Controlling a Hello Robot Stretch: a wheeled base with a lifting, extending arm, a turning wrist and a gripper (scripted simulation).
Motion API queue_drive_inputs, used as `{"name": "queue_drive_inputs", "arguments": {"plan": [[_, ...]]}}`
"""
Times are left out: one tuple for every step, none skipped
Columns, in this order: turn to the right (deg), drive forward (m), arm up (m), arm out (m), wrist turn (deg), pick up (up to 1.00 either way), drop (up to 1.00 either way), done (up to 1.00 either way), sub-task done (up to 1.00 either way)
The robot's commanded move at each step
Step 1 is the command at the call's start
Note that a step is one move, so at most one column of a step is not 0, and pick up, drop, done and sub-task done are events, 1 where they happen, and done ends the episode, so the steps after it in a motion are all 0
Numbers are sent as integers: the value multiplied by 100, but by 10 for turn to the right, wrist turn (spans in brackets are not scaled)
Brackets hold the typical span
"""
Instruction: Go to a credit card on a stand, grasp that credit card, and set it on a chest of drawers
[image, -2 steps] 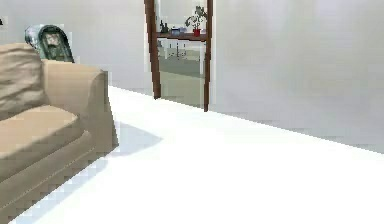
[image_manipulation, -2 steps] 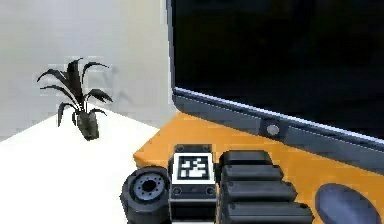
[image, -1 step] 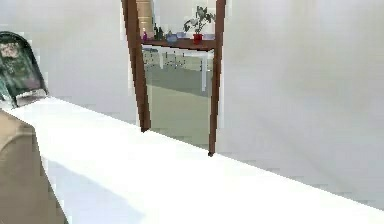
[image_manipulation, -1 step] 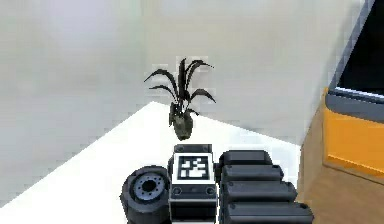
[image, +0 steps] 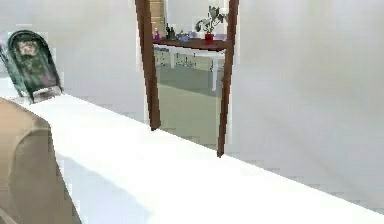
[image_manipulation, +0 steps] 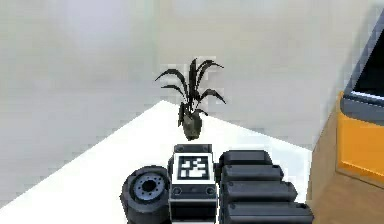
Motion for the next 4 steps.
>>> {"name": "queue_drive_inputs", "arguments": {"plan": [[0,100,0,0,0,0,0,0,0],[0,100,0,0,0,0,0,0,0],[-90,0,0,0,0,0,0,0,0],[0,15,0,0,0,0,0,0,0]]}}
